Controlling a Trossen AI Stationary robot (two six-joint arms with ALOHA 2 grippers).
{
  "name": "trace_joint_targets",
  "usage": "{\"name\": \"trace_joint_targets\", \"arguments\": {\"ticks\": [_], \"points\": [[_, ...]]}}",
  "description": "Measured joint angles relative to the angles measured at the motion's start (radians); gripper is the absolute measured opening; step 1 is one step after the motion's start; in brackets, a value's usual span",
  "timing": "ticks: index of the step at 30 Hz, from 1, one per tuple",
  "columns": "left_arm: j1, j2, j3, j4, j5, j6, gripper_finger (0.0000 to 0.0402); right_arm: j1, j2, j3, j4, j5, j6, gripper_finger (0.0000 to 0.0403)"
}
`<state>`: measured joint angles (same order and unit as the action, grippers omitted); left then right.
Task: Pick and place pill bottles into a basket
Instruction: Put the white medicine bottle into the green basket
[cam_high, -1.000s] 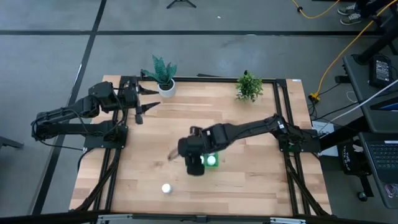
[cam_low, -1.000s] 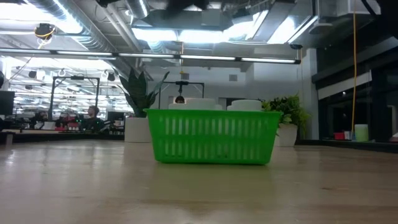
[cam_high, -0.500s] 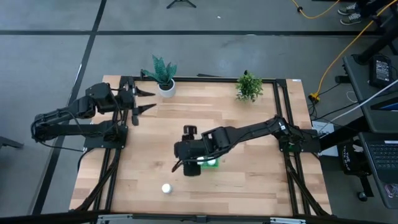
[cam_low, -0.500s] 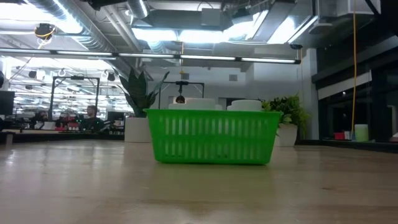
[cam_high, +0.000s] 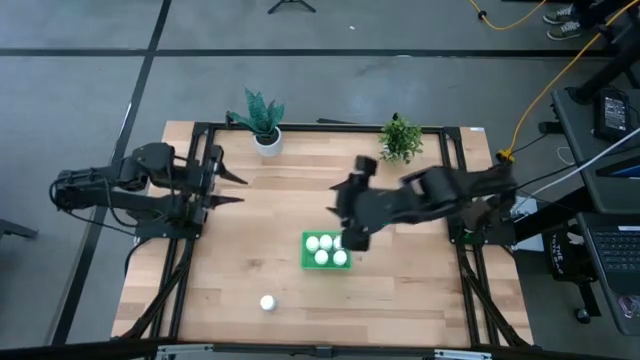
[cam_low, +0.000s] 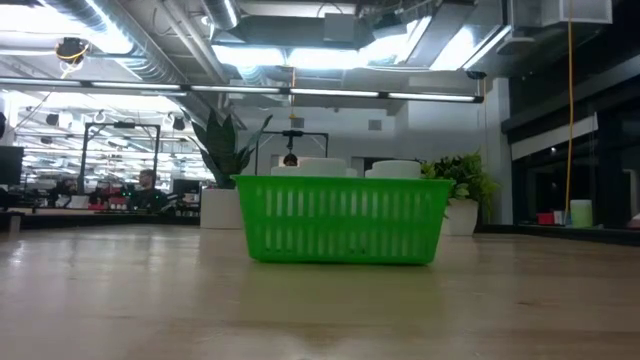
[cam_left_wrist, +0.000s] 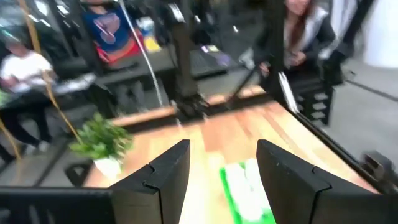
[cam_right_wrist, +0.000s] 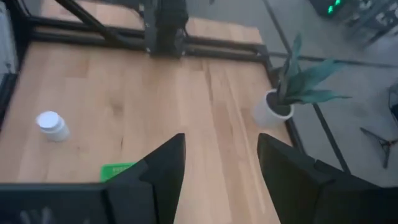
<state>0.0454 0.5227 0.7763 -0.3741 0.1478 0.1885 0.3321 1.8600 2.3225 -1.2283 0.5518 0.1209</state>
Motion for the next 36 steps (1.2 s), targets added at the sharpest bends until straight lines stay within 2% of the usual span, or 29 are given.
{"name": "trace_joint_targets", "arguments": {"ticks": [3, 5, 8, 13, 16, 18, 20, 24, 27, 33, 36], "points": [[-0.051, 0.058, 0.071, -0.140, -0.039, 0.010, 0.0180, -0.002, -0.100, -0.097, 0.053, -0.002, -0.046, 0.0201], [-0.088, 0.107, 0.121, -0.232, -0.081, 0.015, 0.0180, -0.011, -0.185, -0.222, 0.123, -0.004, -0.058, 0.0201], [-0.151, 0.174, 0.185, -0.282, -0.137, 0.008, 0.0180, -0.036, -0.349, -0.498, 0.309, -0.028, -0.071, 0.0201], [-0.250, 0.245, 0.246, -0.285, -0.219, -0.079, 0.0180, -0.083, -0.640, -1.027, 0.738, -0.130, -0.040, 0.0201], [-0.300, 0.278, 0.247, -0.318, -0.252, -0.201, 0.0180, -0.102, -0.784, -1.267, 0.957, -0.163, -0.016, 0.0201], [-0.332, 0.312, 0.246, -0.391, -0.276, -0.280, 0.0180, -0.112, -0.851, -1.371, 1.045, -0.165, 0.000, 0.0201], [-0.367, 0.360, 0.246, -0.469, -0.289, -0.356, 0.0180, -0.122, -0.907, -1.432, 1.076, -0.165, 0.006, 0.0201], [-0.455, 0.485, 0.246, -0.566, -0.287, -0.447, 0.0180, -0.137, -0.974, -1.457, 1.092, -0.164, -0.013, 0.0201], [-0.514, 0.580, 0.251, -0.573, -0.285, -0.493, 0.0180, -0.144, -0.992, -1.449, 1.091, -0.165, -0.064, 0.0201], [-0.581, 0.761, 0.343, -0.571, -0.252, -0.650, 0.0185, -0.166, -0.993, -1.433, 1.089, -0.167, -0.145, 0.0201], [-0.601, 0.837, 0.360, -0.574, -0.214, -0.697, 0.0200, -0.179, -0.993, -1.433, 1.089, -0.216, -0.162, 0.0201]]}}
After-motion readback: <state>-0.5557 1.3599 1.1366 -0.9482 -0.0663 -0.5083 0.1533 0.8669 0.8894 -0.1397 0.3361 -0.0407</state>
